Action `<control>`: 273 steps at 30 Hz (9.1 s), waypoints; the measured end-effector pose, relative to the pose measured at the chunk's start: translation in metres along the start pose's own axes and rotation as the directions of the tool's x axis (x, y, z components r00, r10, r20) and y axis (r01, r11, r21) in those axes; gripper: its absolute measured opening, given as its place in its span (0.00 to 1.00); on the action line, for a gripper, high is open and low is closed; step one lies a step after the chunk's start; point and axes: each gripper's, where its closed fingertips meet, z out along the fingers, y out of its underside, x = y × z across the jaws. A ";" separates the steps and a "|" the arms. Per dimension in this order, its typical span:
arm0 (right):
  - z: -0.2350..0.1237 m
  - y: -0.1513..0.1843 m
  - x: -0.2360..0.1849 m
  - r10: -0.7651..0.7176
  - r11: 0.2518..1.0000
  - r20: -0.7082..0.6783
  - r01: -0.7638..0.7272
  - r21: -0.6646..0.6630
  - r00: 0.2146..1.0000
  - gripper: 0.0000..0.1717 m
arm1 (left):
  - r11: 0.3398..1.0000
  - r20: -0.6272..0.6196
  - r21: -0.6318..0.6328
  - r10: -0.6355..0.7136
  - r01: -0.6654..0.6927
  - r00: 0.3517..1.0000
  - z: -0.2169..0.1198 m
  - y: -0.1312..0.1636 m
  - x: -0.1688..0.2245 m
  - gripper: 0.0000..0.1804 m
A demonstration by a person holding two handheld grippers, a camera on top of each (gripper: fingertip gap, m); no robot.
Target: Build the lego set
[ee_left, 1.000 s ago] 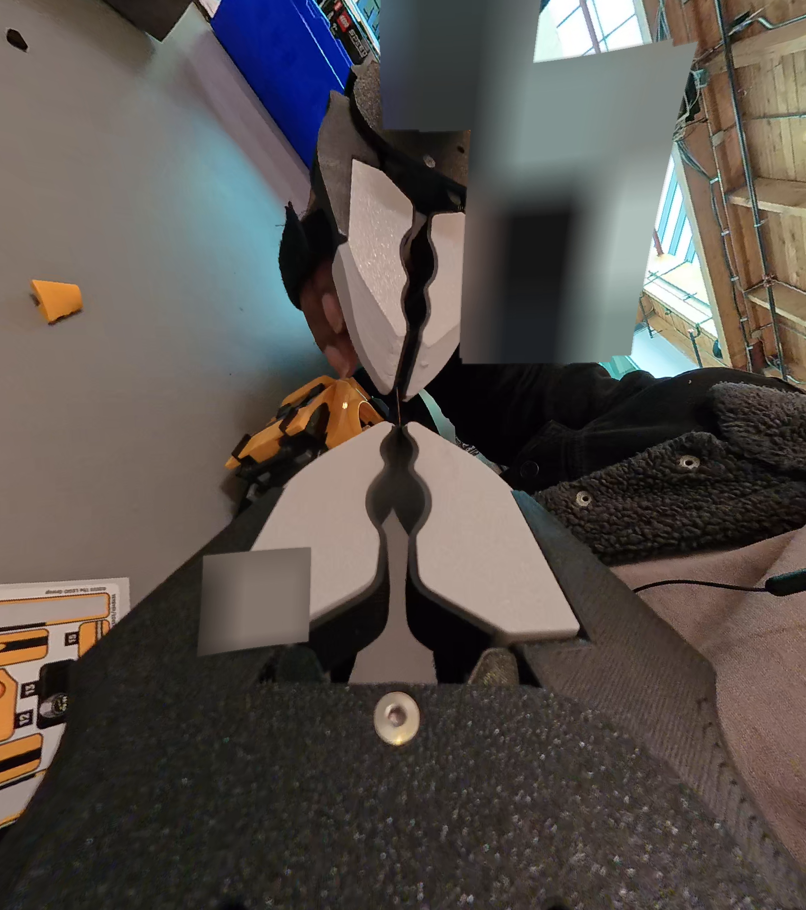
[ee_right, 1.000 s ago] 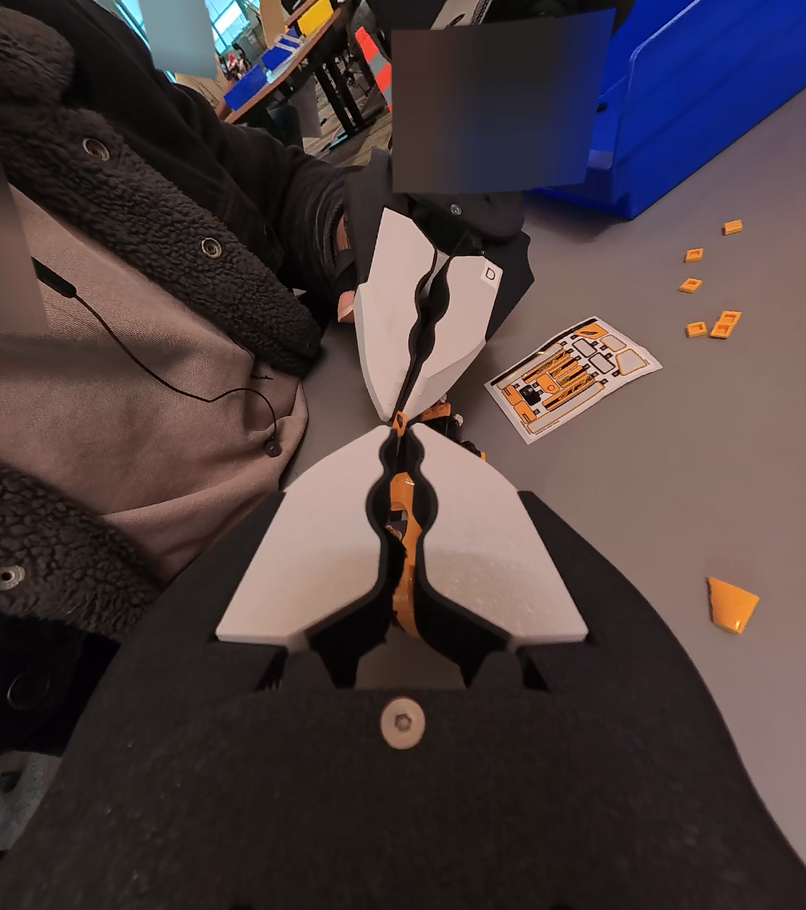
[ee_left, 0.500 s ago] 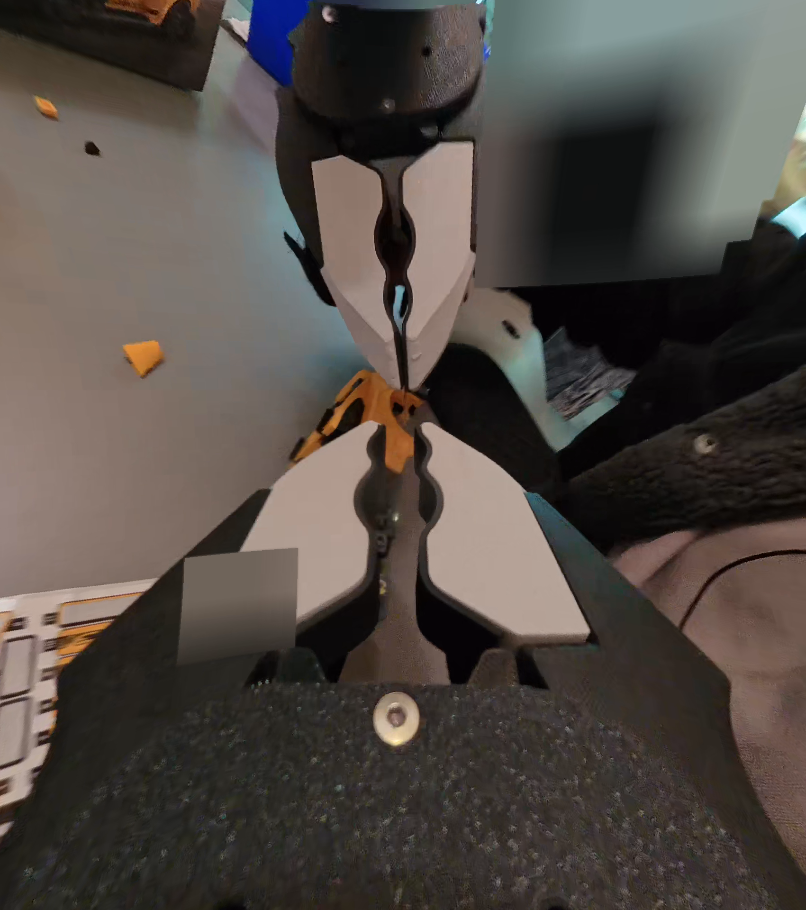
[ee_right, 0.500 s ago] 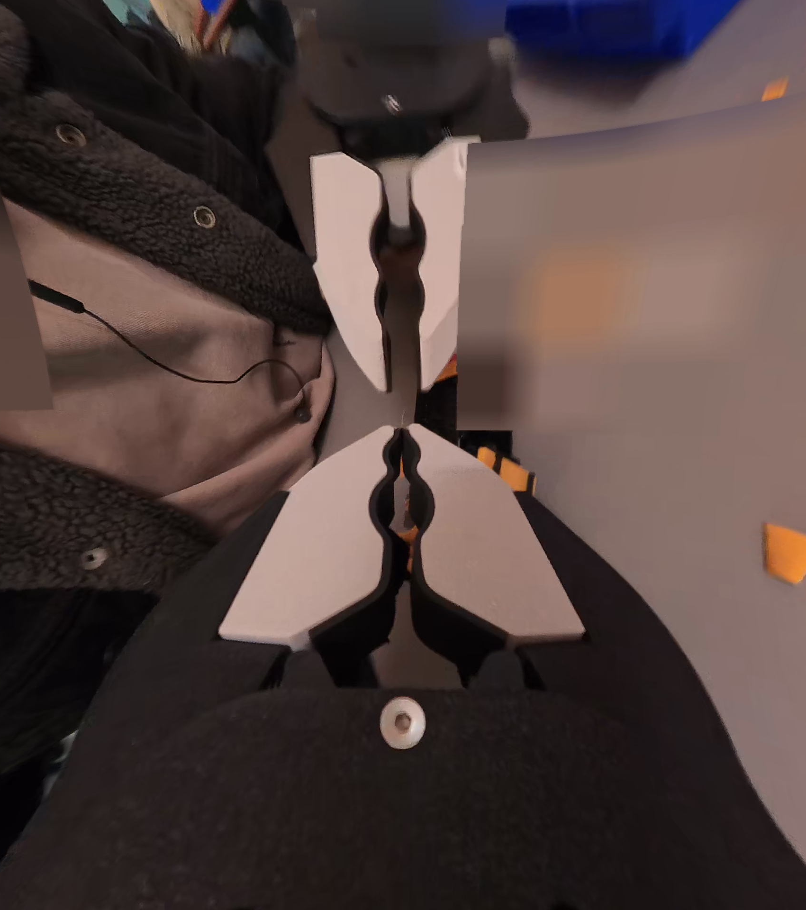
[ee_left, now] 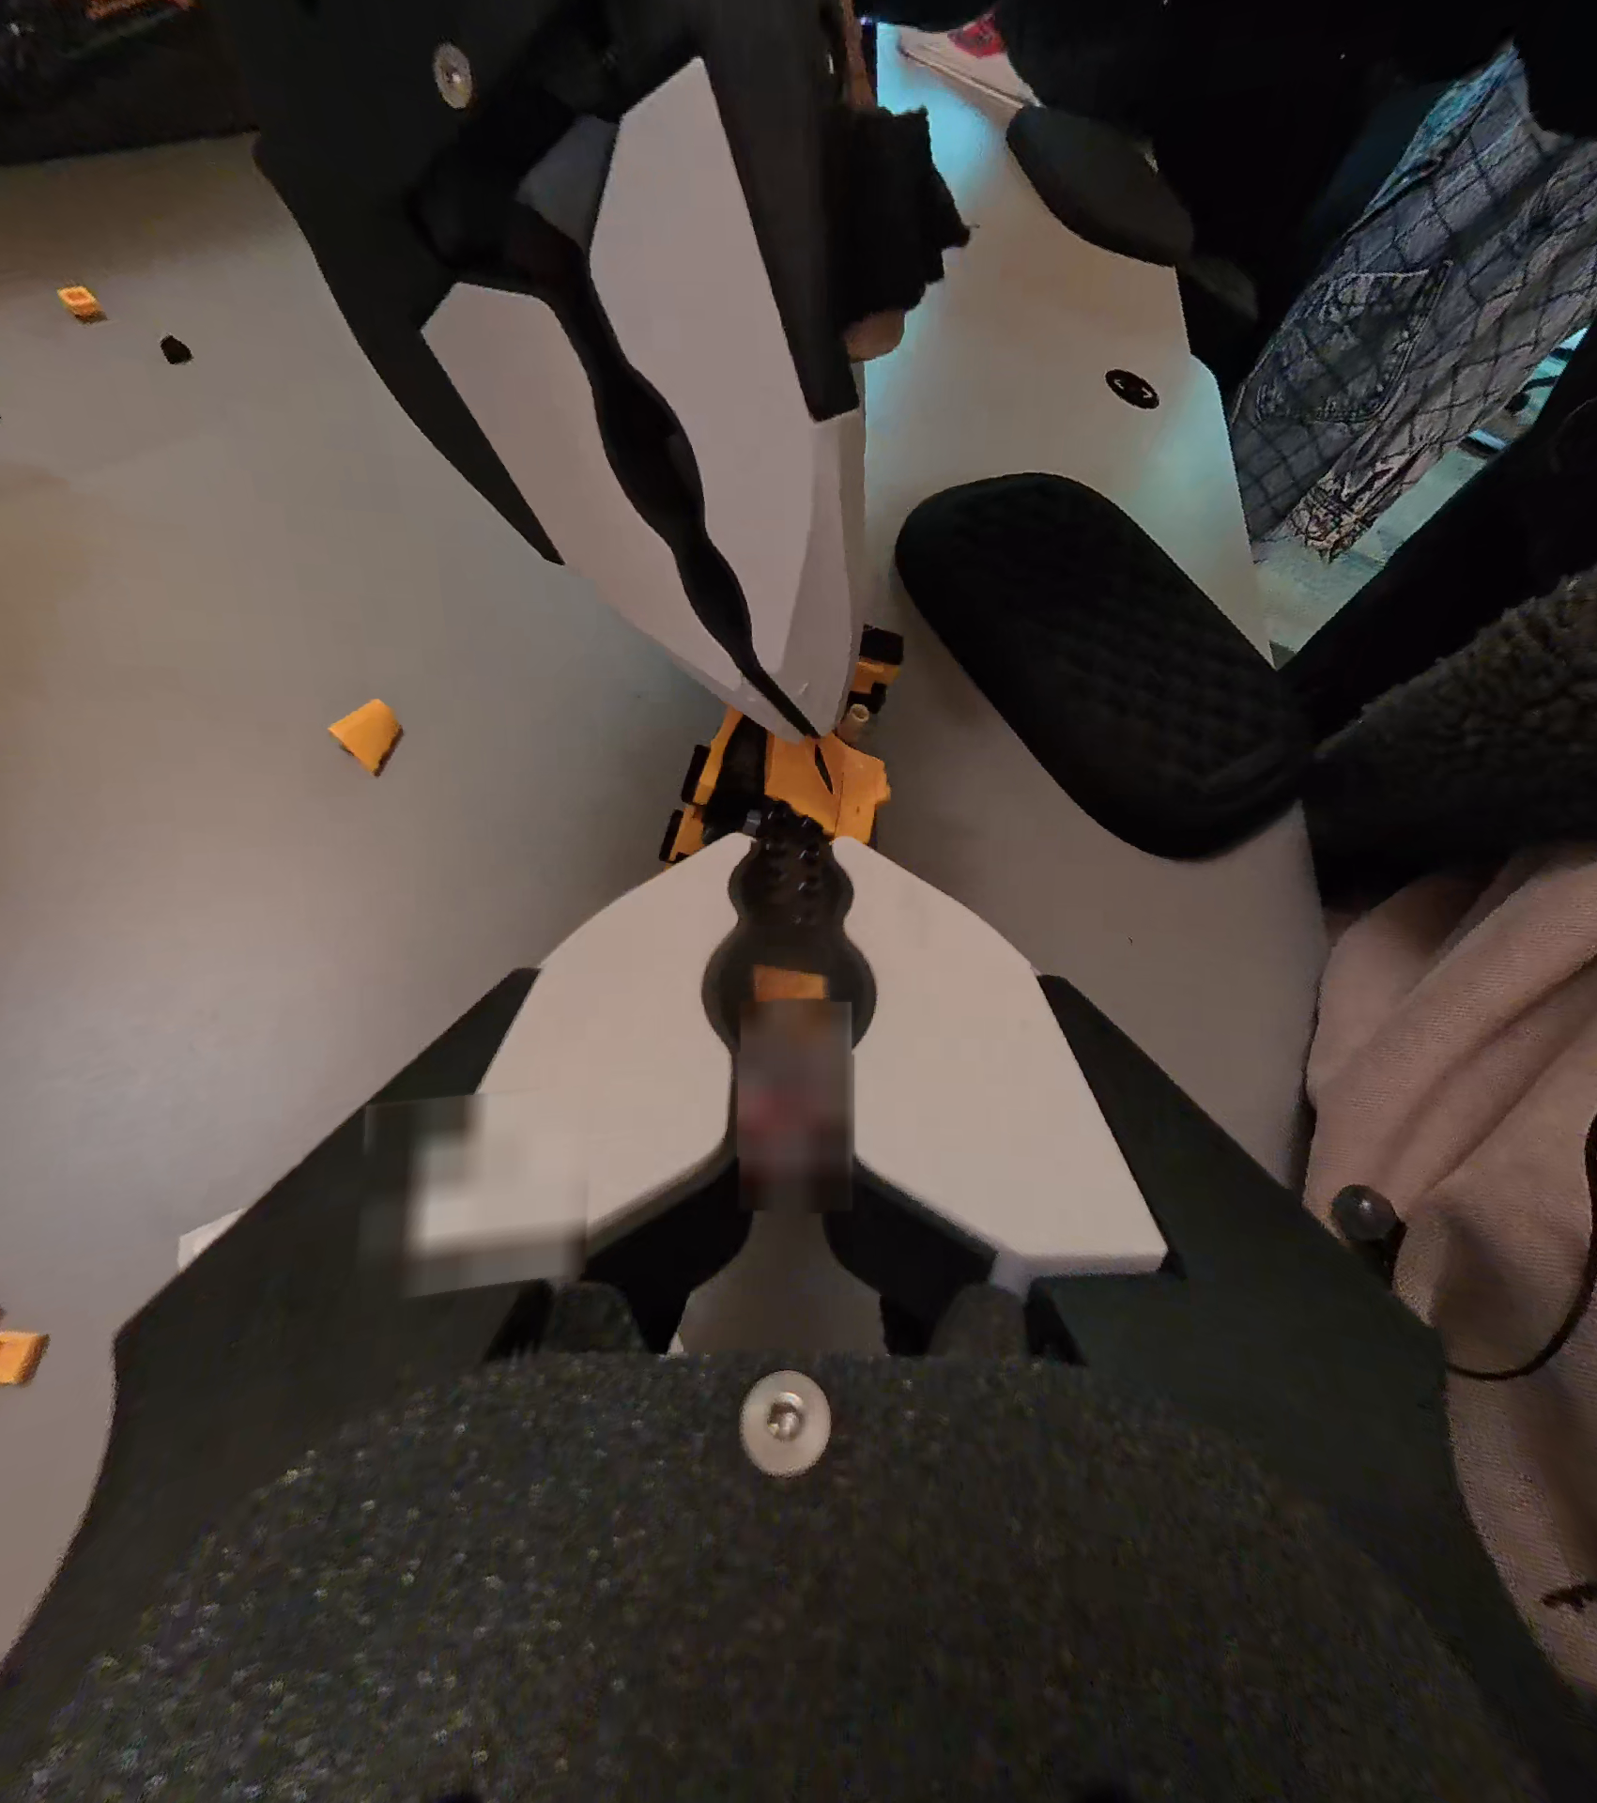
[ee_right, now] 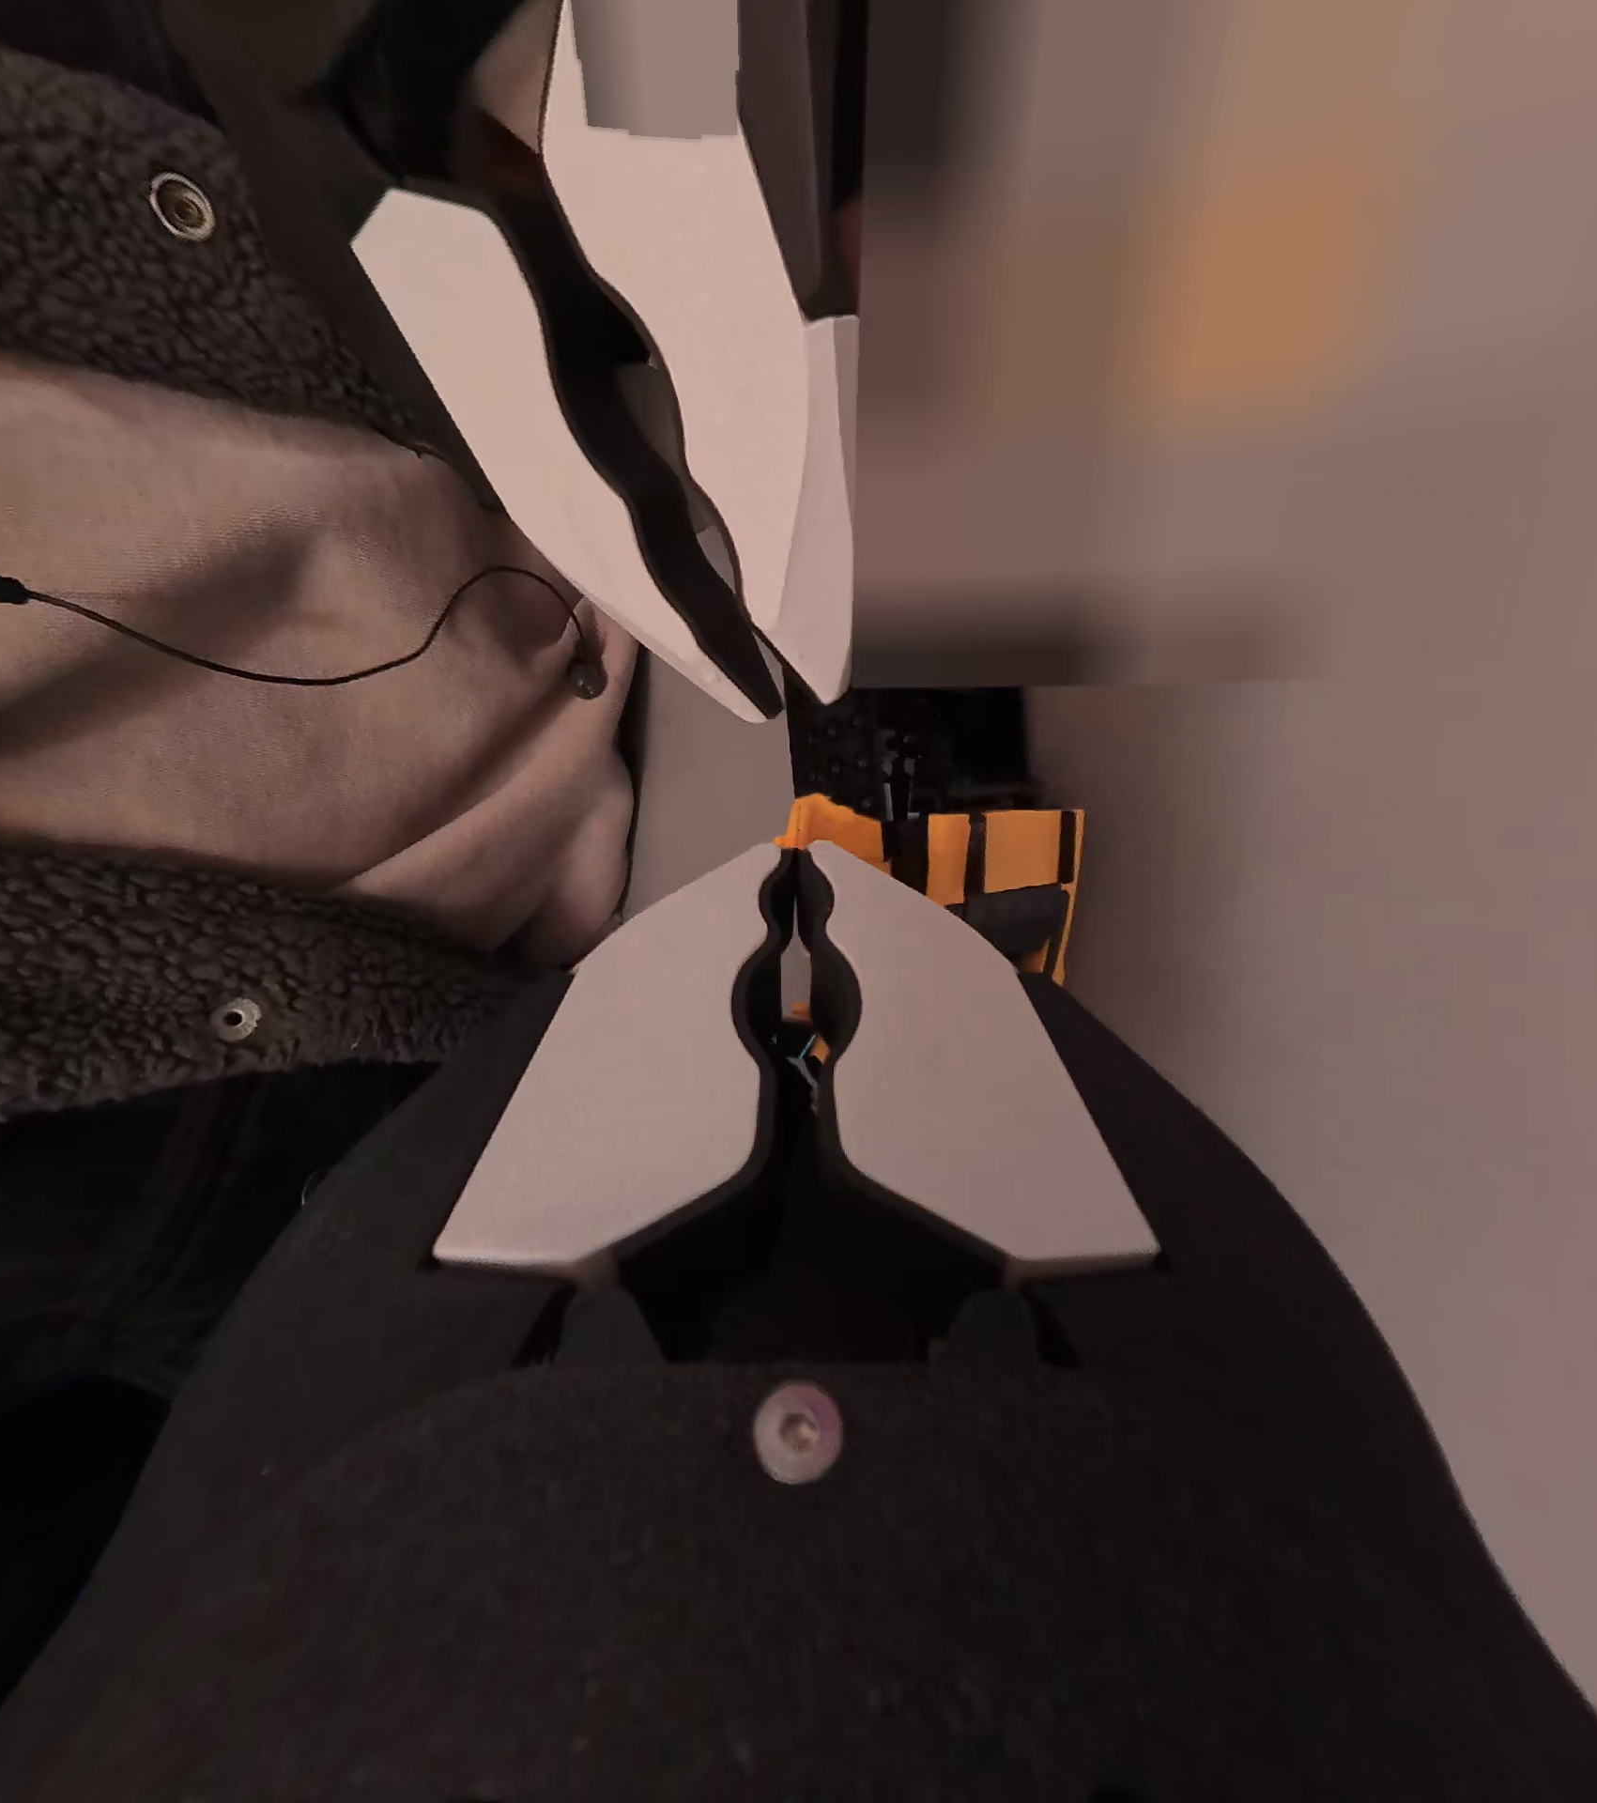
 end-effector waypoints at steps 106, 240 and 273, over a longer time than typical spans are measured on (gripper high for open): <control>0.003 0.001 0.007 0.165 0.981 -0.116 -0.175 -0.083 0.980 0.00 | 0.990 -0.030 -0.078 0.114 -0.116 0.993 0.017 0.003 0.004 0.06; 0.010 0.002 -0.001 -0.207 0.971 -0.202 0.176 -0.165 0.957 0.00 | 0.993 -0.025 -0.051 0.106 -0.107 0.994 0.005 0.018 0.014 0.05; -0.009 -0.003 -0.014 -0.136 0.984 -0.139 0.117 -0.138 0.981 0.00 | 0.996 -0.032 0.006 0.092 -0.092 0.995 0.002 0.011 0.005 0.08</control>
